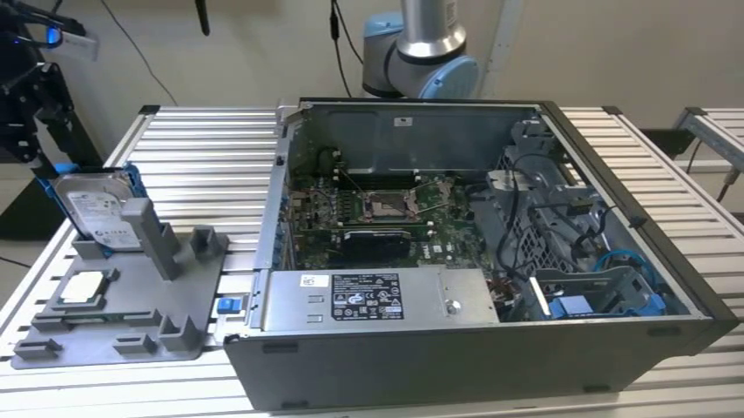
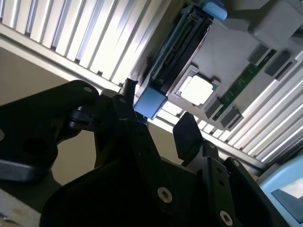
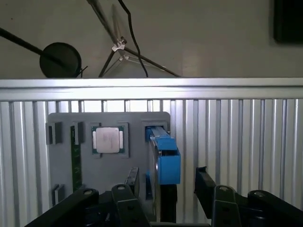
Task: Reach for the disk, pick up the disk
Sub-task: 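Pick up the disk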
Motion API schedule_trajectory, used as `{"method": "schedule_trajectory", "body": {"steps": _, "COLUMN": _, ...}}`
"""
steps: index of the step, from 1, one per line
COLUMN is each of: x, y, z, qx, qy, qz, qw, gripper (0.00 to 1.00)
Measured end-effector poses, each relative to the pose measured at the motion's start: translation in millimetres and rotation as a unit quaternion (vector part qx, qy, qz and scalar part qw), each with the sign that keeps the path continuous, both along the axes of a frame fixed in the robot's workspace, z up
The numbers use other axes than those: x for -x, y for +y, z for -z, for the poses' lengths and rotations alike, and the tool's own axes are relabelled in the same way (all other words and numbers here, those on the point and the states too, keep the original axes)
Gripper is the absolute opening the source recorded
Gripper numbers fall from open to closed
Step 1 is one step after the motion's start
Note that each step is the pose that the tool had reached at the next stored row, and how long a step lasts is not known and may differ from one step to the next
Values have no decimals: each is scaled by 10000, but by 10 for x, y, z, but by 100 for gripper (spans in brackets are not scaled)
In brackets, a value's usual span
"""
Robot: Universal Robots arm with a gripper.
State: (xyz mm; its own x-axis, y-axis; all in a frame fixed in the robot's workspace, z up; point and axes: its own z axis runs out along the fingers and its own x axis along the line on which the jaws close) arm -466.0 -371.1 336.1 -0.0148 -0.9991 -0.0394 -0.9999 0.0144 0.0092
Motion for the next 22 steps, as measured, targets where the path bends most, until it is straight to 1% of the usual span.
{"method": "schedule_trajectory", "body": {"steps": 3, "x": 4, "y": 4, "z": 56, "qx": 0, "qy": -11, "qz": -57, "qw": 10000, "gripper": 100}}
{"method": "schedule_trajectory", "body": {"steps": 7, "x": 5, "y": 5, "z": 127, "qx": -7, "qy": -11, "qz": -56, "qw": 10000, "gripper": 100}}
{"method": "schedule_trajectory", "body": {"steps": 13, "x": 4, "y": 5, "z": 238, "qx": -18, "qy": -12, "qz": 38, "qw": 10000, "gripper": 100}}
{"method": "schedule_trajectory", "body": {"steps": 16, "x": 4, "y": 5, "z": 292, "qx": -18, "qy": -12, "qz": 50, "qw": 10000, "gripper": 100}}
{"method": "schedule_trajectory", "body": {"steps": 22, "x": 4, "y": 4, "z": 402, "qx": -18, "qy": -40, "qz": 49, "qw": 10000, "gripper": 100}}
